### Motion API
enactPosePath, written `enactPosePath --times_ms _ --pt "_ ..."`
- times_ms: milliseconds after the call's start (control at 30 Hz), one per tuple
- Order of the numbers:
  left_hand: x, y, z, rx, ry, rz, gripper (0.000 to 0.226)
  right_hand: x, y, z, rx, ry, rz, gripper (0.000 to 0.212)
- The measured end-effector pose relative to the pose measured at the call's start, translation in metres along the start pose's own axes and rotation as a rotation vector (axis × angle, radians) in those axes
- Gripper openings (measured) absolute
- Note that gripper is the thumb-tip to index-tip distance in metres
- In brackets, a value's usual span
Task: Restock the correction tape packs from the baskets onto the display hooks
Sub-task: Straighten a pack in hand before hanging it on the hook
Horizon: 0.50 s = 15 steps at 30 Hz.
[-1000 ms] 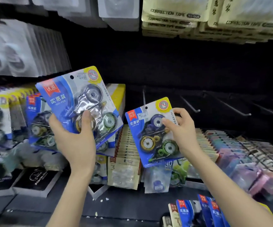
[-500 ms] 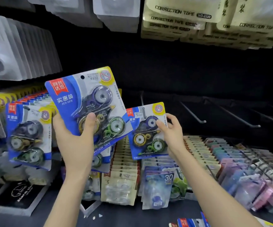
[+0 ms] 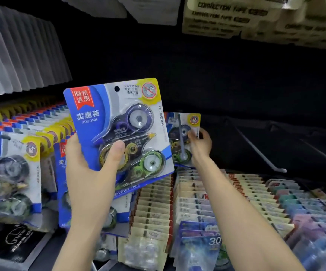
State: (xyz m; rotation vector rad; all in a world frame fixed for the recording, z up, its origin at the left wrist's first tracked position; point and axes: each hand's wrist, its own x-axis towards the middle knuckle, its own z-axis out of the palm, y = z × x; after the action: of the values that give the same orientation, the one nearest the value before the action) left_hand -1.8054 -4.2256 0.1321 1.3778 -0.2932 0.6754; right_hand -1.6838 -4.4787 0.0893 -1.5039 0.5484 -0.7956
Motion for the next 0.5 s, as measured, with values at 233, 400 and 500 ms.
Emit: enactPosePath --times_ms 233,400,500 --pt "0.003 -0.002 -0.006 -0.026 -0.005 0.002 0.033 -0.025 -0.017 -0.017 -0.429 0.046 -0.131 0.066" --pt "-0.004 0.007 -0.014 -0.062 -0.04 0.015 0.033 -0.105 -0.08 -0.06 -0.029 0.106 -0.361 0.043" --pt "-0.015 0.018 -0.019 -0.07 -0.095 0.002 0.037 -0.16 -0.112 -0.081 0.054 -0.223 -0.516 0.034"
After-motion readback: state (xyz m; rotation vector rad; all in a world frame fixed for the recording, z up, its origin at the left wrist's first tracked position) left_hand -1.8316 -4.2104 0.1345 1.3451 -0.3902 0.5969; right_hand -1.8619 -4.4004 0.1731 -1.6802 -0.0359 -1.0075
